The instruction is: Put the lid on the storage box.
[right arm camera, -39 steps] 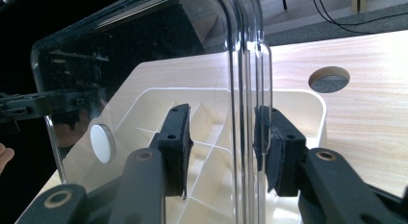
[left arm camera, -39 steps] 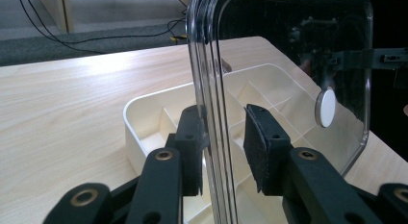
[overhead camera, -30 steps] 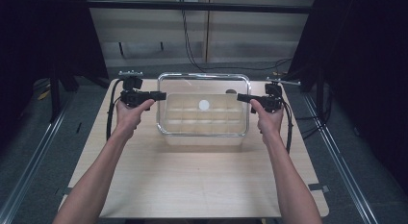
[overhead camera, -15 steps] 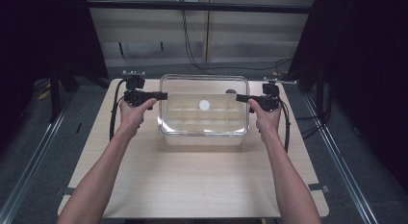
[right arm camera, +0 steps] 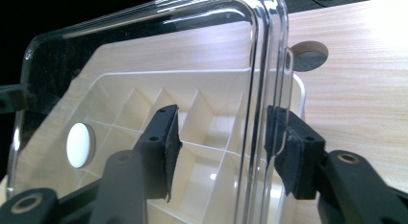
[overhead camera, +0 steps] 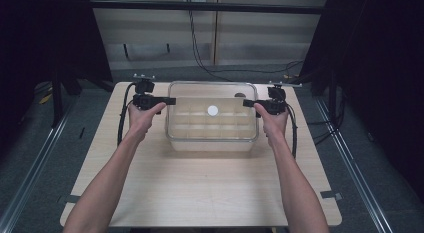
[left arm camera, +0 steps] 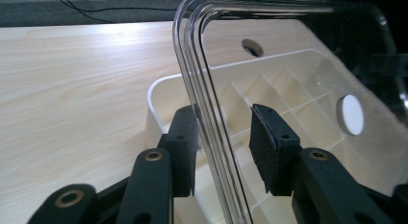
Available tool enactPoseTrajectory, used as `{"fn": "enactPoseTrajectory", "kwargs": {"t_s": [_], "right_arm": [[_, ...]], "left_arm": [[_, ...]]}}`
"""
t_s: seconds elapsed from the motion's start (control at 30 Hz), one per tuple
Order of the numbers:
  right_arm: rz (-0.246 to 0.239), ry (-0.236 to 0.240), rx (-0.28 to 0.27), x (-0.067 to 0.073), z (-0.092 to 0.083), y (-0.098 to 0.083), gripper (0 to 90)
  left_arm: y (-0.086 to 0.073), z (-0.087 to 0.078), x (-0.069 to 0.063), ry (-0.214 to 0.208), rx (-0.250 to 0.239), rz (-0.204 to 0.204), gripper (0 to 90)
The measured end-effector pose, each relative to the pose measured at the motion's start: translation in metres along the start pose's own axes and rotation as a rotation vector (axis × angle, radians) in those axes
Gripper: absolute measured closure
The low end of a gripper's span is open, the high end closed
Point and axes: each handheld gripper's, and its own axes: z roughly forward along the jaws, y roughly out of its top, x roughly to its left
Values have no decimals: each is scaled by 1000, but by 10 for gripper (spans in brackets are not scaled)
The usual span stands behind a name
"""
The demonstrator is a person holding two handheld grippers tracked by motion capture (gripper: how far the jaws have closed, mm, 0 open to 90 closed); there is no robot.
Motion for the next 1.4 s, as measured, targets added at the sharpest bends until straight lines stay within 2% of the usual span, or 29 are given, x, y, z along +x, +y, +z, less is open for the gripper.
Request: {"fn": "enactPoseTrajectory", "kwargs": {"t_s": [0.27, 0.47, 0.6, 0.83, 1.03, 1.27, 1.33, 1.37, 1.4], "right_arm": [[-8, -29, 22, 0, 8, -1, 417], [-23, -34, 34, -2, 12, -4, 402], [-12, -42, 40, -3, 17, -5, 381], [14, -61, 40, -6, 23, -9, 372], [7, -79, 32, -4, 23, -9, 371], [-2, -105, 28, -3, 23, -9, 378], [-20, -120, 24, -2, 24, -10, 363], [-27, -135, 35, -2, 25, -10, 359], [-14, -133, 47, -4, 26, -11, 359]], "left_arm": [[-2, 7, 5, -5, 10, -26, 617], [-5, 12, 9, -13, 13, -46, 616], [-5, 13, 11, 5, 30, -25, 619], [-13, 21, 16, -21, 27, -84, 613], [-14, 22, 16, -24, 35, -100, 612], [-17, 23, 16, -27, 37, -98, 603], [-17, 23, 16, -23, 38, -93, 603], [-18, 24, 16, -19, 45, -85, 600], [-18, 25, 17, -20, 46, -90, 599]]}}
